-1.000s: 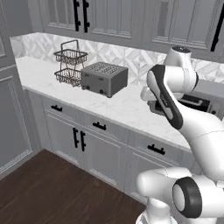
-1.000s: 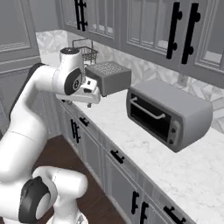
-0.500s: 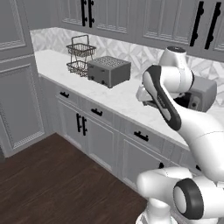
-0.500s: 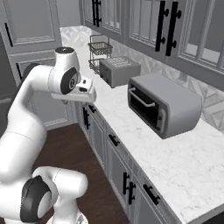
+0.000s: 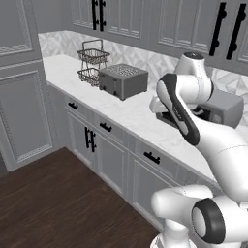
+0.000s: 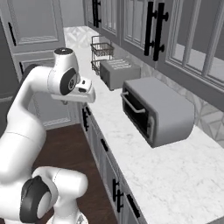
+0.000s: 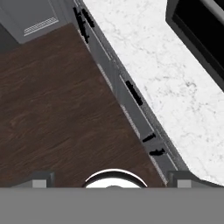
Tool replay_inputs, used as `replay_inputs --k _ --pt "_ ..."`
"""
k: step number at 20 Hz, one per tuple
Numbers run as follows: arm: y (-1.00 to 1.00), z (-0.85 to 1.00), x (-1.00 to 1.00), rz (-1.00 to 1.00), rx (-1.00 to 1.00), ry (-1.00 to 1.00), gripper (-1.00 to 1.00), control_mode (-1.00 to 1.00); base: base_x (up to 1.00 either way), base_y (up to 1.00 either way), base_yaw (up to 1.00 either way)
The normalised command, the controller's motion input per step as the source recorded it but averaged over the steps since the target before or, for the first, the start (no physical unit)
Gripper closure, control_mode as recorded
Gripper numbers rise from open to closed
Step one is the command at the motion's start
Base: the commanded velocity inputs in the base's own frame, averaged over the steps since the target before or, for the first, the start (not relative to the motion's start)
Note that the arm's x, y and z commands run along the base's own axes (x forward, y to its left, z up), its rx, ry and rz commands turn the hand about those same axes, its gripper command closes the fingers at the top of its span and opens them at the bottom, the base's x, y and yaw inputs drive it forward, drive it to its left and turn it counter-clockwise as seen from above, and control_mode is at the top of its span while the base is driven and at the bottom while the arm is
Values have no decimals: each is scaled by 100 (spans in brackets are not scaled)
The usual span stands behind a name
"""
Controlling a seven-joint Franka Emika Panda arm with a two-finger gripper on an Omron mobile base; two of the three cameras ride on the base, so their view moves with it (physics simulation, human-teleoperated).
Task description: Take a straw from the drawer in front and place it inside the glass cup on the dining counter.
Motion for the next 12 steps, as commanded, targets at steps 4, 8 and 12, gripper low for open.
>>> replay_inputs --k 4,8,12 --pt "0 0 0 0 0 0 -100 100 26 -42 27" --pt "1 0 3 19 -12 0 -100 -100 0 0 0" --pt "76 0 0 2 -34 -5 -100 -100 0 0 0"
